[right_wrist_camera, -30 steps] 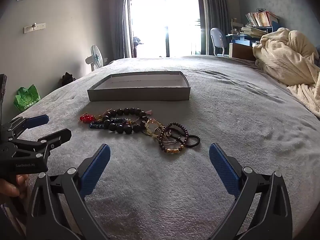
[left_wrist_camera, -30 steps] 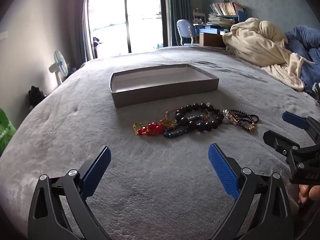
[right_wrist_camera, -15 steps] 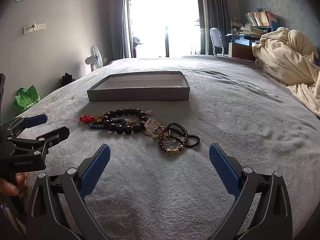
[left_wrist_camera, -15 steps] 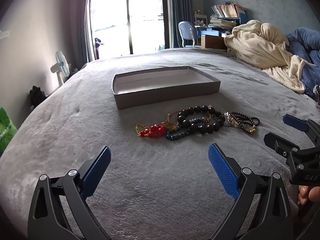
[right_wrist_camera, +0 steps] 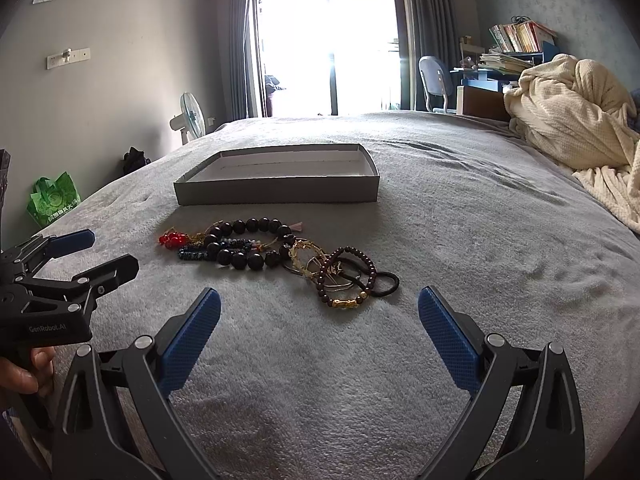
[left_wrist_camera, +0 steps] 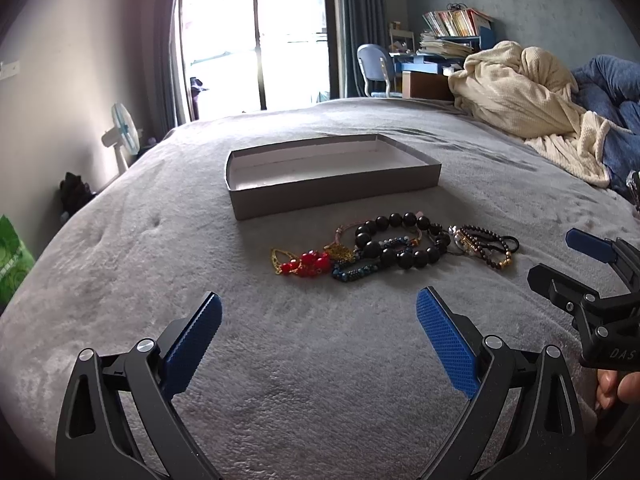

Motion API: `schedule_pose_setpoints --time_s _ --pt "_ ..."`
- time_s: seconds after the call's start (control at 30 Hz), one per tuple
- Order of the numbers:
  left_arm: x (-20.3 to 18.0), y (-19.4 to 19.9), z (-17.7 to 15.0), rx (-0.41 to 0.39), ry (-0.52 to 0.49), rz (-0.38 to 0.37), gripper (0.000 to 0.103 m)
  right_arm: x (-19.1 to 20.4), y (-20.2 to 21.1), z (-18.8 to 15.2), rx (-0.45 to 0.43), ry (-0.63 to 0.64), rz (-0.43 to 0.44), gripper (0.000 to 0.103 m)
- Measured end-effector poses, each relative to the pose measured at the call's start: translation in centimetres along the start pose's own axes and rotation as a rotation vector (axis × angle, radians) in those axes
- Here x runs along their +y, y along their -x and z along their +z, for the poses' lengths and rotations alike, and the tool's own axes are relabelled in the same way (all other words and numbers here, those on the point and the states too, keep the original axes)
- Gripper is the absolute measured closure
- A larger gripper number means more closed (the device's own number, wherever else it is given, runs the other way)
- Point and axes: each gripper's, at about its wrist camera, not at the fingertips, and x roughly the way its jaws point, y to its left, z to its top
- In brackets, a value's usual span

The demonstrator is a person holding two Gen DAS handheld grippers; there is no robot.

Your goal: Organize jewelry

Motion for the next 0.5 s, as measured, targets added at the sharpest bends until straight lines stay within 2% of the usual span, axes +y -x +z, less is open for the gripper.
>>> schedule_pose_setpoints --time_s 0.5 --pt "-0.38 -0.07 -0.12 0.004 -0.016 0.001 0.006 -0.22 0.03 -0.16 0.004 0.001 -0.002 0.005"
